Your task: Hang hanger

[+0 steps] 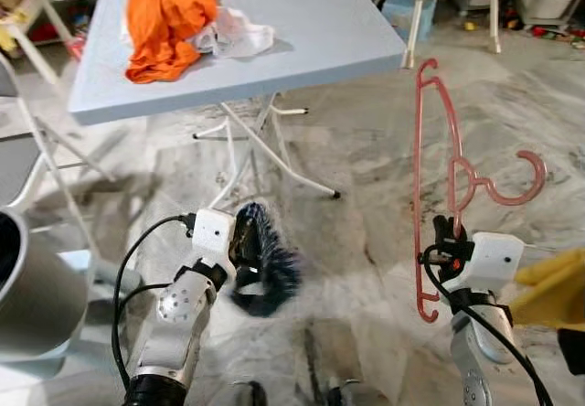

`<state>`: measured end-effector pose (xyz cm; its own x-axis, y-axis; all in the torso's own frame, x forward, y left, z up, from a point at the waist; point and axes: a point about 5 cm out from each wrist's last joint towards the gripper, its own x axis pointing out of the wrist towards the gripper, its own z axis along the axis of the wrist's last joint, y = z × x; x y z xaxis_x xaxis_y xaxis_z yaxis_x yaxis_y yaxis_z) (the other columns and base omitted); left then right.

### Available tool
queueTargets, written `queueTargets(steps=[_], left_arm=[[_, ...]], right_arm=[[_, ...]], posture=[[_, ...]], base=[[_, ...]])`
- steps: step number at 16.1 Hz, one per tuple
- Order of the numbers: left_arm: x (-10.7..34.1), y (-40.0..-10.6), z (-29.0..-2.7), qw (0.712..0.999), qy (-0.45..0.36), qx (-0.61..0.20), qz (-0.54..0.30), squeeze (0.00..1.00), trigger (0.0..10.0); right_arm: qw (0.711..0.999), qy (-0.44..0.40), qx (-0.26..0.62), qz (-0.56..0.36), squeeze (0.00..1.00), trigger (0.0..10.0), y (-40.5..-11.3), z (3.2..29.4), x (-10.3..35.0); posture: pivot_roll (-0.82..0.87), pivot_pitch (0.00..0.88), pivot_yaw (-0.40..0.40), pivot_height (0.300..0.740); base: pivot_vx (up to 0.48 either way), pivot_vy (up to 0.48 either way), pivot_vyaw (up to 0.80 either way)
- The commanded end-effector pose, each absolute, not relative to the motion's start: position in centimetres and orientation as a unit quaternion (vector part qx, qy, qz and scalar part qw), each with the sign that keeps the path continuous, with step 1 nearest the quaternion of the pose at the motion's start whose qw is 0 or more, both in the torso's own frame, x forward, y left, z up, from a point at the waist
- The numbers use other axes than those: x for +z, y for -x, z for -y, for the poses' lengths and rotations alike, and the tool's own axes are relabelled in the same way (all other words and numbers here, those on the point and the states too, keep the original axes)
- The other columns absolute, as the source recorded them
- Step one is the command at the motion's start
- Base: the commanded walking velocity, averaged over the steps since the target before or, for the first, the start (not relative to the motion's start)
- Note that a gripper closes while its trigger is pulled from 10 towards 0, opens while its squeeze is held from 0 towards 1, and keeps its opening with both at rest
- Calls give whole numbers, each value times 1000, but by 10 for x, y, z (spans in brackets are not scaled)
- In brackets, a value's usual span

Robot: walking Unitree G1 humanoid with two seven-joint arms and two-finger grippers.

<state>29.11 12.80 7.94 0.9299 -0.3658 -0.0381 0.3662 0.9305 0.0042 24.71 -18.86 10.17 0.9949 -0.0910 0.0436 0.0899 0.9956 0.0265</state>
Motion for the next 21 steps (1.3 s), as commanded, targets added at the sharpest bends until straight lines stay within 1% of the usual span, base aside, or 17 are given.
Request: queueTargets(steps=[1,4,7,15,16,20,21], left_arm=[[84,-293,-143,987,-14,-162,-11,0,10000],[96,-296,-144,989,-25,-148,15,0,10000],[89,-290,-145,988,-29,-150,4,0,10000],[84,-290,-147,987,-31,-155,-11,0,10000],[82,-290,-145,987,-32,-155,-21,0,10000],[73,-285,-145,988,-36,-150,-32,0,10000],[70,-283,-147,989,-36,-140,-35,0,10000]], right_arm=[[999,-14,-27,35,0,10000,-249,180,107],[999,-9,-13,42,0,10000,-250,179,109],[999,-11,-16,40,0,10000,-251,178,109],[999,-11,-39,34,0,10000,-248,183,107],[999,-10,-41,33,0,10000,-248,183,107],[999,-13,-38,31,0,10000,-250,182,106],[999,-14,-30,28,0,10000,-252,180,104]], posture=[[-114,215,40,740],[-108,212,39,740],[-104,215,39,740],[-114,223,48,740],[-114,224,48,740],[-98,214,31,740],[-78,204,12,740]], base=[[315,247,0],[315,249,0],[319,247,150],[327,247,0],[244,0,0],[0,0,0],[0,0,0]])
